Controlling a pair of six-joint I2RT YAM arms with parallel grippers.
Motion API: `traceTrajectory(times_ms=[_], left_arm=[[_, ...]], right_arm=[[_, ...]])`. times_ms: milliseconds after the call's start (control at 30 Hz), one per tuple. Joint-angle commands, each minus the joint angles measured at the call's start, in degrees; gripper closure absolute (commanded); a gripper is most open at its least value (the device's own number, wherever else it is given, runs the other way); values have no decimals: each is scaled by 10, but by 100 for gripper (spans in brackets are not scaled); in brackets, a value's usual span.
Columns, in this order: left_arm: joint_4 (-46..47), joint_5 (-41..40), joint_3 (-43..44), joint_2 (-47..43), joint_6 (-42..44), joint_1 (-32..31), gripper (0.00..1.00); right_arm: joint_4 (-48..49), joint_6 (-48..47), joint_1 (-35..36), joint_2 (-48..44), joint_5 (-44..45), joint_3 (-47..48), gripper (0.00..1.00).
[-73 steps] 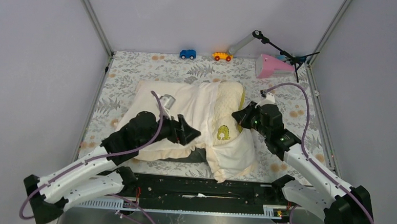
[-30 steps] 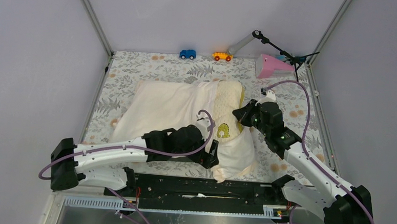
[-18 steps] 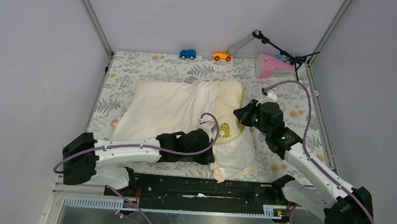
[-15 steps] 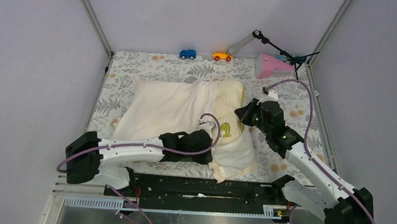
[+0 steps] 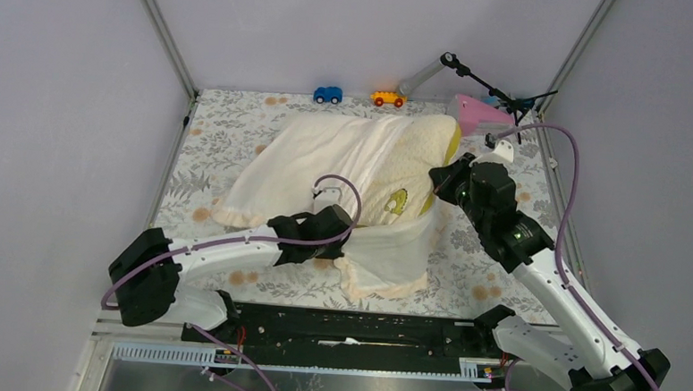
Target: Remove the pillowcase from the pillow
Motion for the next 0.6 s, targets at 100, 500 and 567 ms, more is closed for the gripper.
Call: traceTrajectory(times_ms=[100,500,567], left_arm=[[58,120,-17,-54,81,8,90],[219,54,-29,4,-64,-158,1],[278,33,-68,14,-120,-158,1]], right_arm=[[90,33,-8,-22,69,15,100],[232,185,-7,84,-27,-22,100],[254,195,-8,80,-21,-30,100]])
